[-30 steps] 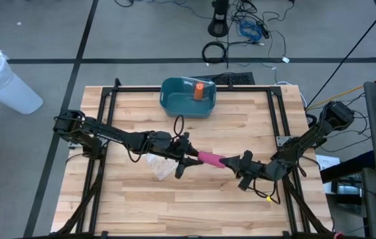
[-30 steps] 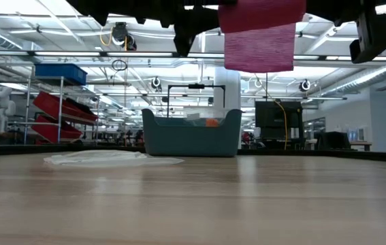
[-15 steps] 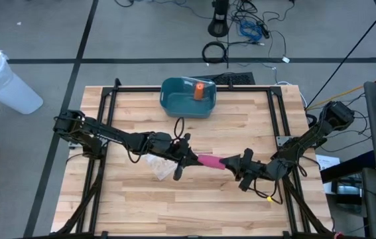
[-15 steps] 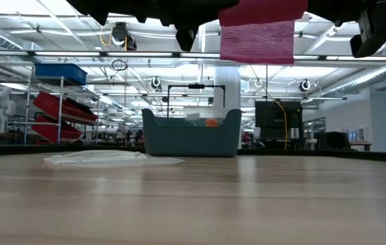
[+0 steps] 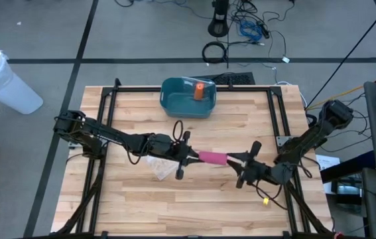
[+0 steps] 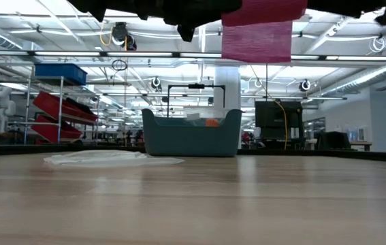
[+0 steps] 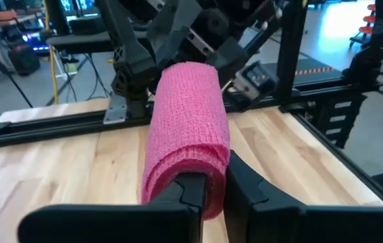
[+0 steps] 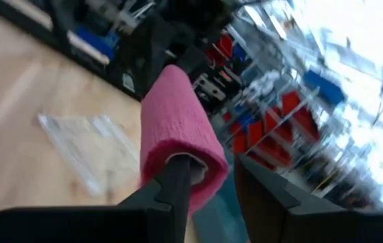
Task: Roll bandage
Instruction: Roll the pink bandage
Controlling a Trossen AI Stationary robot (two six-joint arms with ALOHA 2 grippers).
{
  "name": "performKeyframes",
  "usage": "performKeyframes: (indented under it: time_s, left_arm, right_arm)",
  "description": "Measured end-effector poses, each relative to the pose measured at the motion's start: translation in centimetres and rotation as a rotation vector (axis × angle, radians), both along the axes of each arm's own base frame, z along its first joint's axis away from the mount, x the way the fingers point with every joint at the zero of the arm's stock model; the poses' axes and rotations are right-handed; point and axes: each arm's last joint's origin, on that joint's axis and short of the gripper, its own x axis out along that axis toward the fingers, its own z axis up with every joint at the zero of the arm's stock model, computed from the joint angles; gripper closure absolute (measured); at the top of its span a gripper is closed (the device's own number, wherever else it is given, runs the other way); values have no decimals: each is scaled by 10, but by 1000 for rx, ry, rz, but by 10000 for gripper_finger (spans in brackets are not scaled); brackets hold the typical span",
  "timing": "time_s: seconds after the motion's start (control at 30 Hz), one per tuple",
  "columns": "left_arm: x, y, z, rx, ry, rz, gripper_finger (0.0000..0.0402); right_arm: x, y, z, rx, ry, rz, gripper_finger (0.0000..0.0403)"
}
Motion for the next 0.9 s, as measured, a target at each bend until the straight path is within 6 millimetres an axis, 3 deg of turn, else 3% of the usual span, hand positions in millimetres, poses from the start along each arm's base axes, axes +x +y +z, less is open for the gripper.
performKeyframes:
  time_s: [0.27, 0.4, 0.5, 0.6, 0.73, 0.9]
  left_arm:
    - [-1, -2, -2, 17, 16, 22, 373]
    - [-1, -3, -2, 41, 6, 17, 373]
    - [-1, -4, -1, 72, -4, 24, 373]
    - [-1, -6, -1, 164, -14, 26, 373]
    - [-2, -10, -2, 320, -14, 71, 373]
    - [-4, -18, -3, 456, -17, 63, 373]
  right_arm:
    - [-22, -6, 25, 369, -171, 67, 315]
    - [-36, -21, 36, 706, -226, 169, 316]
    - [-43, -31, 31, 937, -143, 235, 316]
    - [-45, -34, 20, 1061, -111, 207, 316]
    - [-39, -34, -4, 1101, -149, 162, 316]
    - [-30, -38, -14, 1120, -237, 162, 300]
